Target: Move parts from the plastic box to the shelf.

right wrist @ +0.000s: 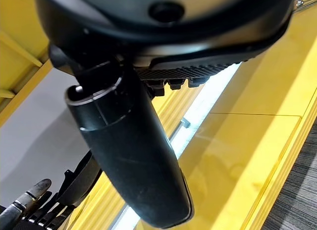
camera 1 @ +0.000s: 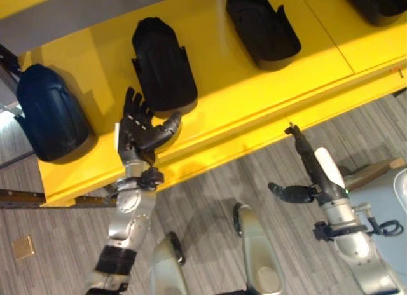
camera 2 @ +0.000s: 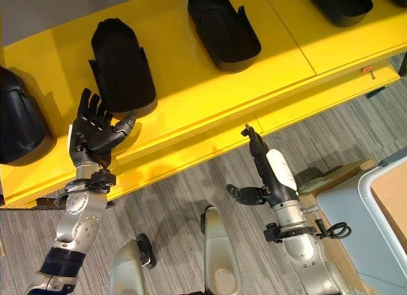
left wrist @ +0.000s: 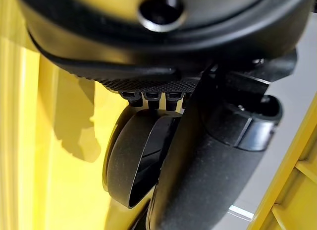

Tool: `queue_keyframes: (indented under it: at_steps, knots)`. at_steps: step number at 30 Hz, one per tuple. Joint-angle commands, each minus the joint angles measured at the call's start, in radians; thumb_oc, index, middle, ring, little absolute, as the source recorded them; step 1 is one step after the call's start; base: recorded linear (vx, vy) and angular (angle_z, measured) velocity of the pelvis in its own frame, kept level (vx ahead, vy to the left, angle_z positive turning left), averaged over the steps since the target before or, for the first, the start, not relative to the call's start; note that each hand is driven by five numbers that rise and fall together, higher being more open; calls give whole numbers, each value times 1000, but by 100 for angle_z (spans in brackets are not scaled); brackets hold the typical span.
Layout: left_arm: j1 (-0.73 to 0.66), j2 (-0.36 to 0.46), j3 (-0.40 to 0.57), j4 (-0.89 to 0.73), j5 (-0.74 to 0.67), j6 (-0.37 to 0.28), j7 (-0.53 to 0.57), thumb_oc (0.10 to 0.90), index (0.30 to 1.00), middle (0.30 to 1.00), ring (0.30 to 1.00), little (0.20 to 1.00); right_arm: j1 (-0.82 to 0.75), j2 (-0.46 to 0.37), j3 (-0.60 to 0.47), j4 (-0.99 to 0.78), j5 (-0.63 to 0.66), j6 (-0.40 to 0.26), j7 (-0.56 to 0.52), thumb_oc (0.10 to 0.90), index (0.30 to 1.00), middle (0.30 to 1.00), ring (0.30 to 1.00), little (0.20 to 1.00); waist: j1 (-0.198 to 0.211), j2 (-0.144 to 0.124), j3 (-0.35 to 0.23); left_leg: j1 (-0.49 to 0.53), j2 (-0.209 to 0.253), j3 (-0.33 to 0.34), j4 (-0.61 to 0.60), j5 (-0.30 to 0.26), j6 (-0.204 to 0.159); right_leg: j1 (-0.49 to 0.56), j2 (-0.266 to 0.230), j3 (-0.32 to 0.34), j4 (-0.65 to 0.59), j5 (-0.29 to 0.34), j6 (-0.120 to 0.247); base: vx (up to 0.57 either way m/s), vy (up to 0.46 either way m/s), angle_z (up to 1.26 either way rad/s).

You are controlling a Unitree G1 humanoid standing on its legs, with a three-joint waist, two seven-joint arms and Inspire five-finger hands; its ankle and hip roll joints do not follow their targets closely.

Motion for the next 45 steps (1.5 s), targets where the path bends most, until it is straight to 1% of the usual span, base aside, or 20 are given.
queue_keyframes:
  at_steps: [1, 3, 6, 7, 8, 9, 11, 15, 17, 18, 27, 30, 34, 35, 36, 40, 43, 45]
  knots:
    - [-79, 18, -106, 1, -14, -14, -76, 900, 1000, 1000, 1000, 1000, -41, -3, -36, -90, 41, -68, -29, 900, 1000, 1000, 1000, 1000, -20, -44, -70, -26, 49, -76, -12, 72, -10, 53, -97, 67, -102, 108, 85, 0, 0, 0]
    - [-84, 17, -110, 2, -11, -14, -76, 900, 1000, 1000, 1000, 1000, -41, -4, -35, -91, 42, -69, -29, 900, 1000, 1000, 1000, 1000, -21, -44, -74, -30, 48, -76, -15, 78, -10, 49, -98, 67, -109, 116, 84, 0, 0, 0]
    - [-88, 16, -114, 4, -12, -15, -76, 900, 1000, 1000, 1000, 1000, -40, -5, -33, -90, 43, -69, -30, 900, 1000, 1000, 1000, 1000, -21, -44, -71, -26, 50, -76, -8, 70, -10, 50, -98, 68, -101, 109, 85, 0, 0, 0]
    - [-92, 14, -119, 5, -10, -15, -79, 900, 1000, 1000, 1000, 1000, -40, -5, -33, -90, 43, -69, -28, 900, 1000, 1000, 1000, 1000, -22, -44, -74, -29, 49, -75, -13, 78, -10, 48, -98, 67, -109, 117, 84, 0, 0, 0]
    - [-92, 14, -119, 6, -10, -15, -79, 900, 1000, 1000, 1000, 1000, -40, -5, -33, -90, 43, -69, -28, 900, 1000, 1000, 1000, 1000, -21, -44, -71, -27, 50, -76, -6, 71, -11, 50, -98, 68, -101, 109, 85, 0, 0, 0]
    - [-97, 11, -126, 7, -8, -13, -81, 900, 1000, 1000, 1000, 1000, -41, -5, -34, -87, 44, -68, -27, 900, 1000, 1000, 1000, 1000, -22, -45, -73, -29, 49, -75, -13, 77, -10, 49, -99, 67, -108, 116, 85, 0, 0, 0]
    - [-100, 10, -129, 8, -8, -15, -82, 900, 1000, 1000, 1000, 1000, -41, -7, -32, -88, 44, -69, -28, 900, 1000, 1000, 1000, 1000, -22, -44, -71, -26, 49, -76, -7, 70, -11, 51, -99, 69, -101, 108, 86, 0, 0, 0]
    - [-104, 9, -133, 9, -9, -15, -81, 900, 1000, 1000, 1000, 1000, -43, -6, -30, -88, 45, -69, -29, 900, 1000, 1000, 1000, 1000, -22, -44, -75, -28, 48, -74, -13, 77, -10, 49, -98, 70, -107, 115, 86, 0, 0, 0]
    - [-104, 8, -136, 8, -8, -15, -81, 900, 1000, 1000, 1000, 1000, -41, -6, -29, -90, 44, -69, -28, 900, 1000, 1000, 1000, 1000, -22, -44, -71, -25, 50, -75, -6, 69, -11, 52, -98, 70, -99, 107, 86, 0, 0, 0]
    - [-105, 8, -136, 8, -8, -14, -81, 900, 1000, 1000, 1000, 1000, -41, -6, -28, -90, 45, -69, -27, 900, 1000, 1000, 1000, 1000, -22, -44, -74, -27, 49, -74, -14, 77, -10, 50, -98, 69, -107, 114, 86, 0, 0, 0]
    - [-74, 9, -118, 1, -10, -17, -77, 900, 1000, 1000, 1000, 1000, -43, -3, -28, -91, 38, -68, -29, 900, 1000, 1000, 1000, 1000, -17, -43, -72, -30, 47, -76, -12, 77, -9, 52, -99, 67, -108, 114, 86, 0, 0, 0]
    - [-29, 17, -89, -21, -9, -17, -78, 900, 1000, 1000, 1000, 1000, -41, -3, -33, -94, 33, -68, -29, 900, 1000, 1000, 1000, 1000, -11, -42, -69, -30, 46, -76, -12, 77, -8, 52, -99, 65, -105, 114, 86, 0, 0, 0]
    - [80, 31, -28, -92, -6, -24, -83, 900, 1000, 1000, 1000, 1000, -32, -5, -48, -104, 23, -72, -28, 900, 1000, 1000, 1000, 1000, 3, -38, -65, -28, 44, -76, -14, 77, -7, 58, -102, 62, -107, 113, 86, 0, 0, 0]
    - [129, 44, -6, -136, -5, -24, -99, 900, 1000, 1000, 1000, 1000, -31, -4, -56, -107, 23, -72, -28, 900, 1000, 1000, 1000, 1000, 10, -36, -63, -28, 42, -78, -14, 78, -6, 61, -104, 60, -109, 112, 85, 0, 0, 0]
    - [133, 44, -5, -140, -5, -23, -98, 900, 1000, 1000, 1000, 1000, -30, -4, -55, -108, 23, -72, -28, 900, 1000, 1000, 1000, 1000, 9, -36, -64, -28, 42, -79, -14, 78, -6, 62, -104, 59, -109, 112, 85, 0, 0, 0]
    - [246, 74, 35, -235, -14, -25, -143, 900, 1000, 1000, 1000, 1000, -31, -5, -76, -115, 31, -77, -20, 900, 1000, 1000, 1000, 1000, 24, -31, -61, -27, 38, -82, -18, 79, -3, 72, -108, 53, -113, 112, 86, 0, 0, 0]
    - [339, 105, 63, -346, -12, -29, -178, 900, 1000, 1000, 1000, 1000, -29, -15, -86, -125, 39, -87, -8, 900, 1000, 1000, 1000, 1000, 39, -27, -61, -19, 33, -88, -26, 81, -1, 90, -114, 44, -118, 109, 88, 11, 14, 11]
    - [376, 124, 77, -404, 22, -33, -186, 900, 1000, 1000, 1000, 1000, -34, -22, -84, -128, 41, -97, -3, 900, 1000, 1000, 1000, 1000, 51, -25, -64, -10, 26, -91, -30, 80, 2, 102, -119, 37, -117, 104, 89, 8, 13, 18]
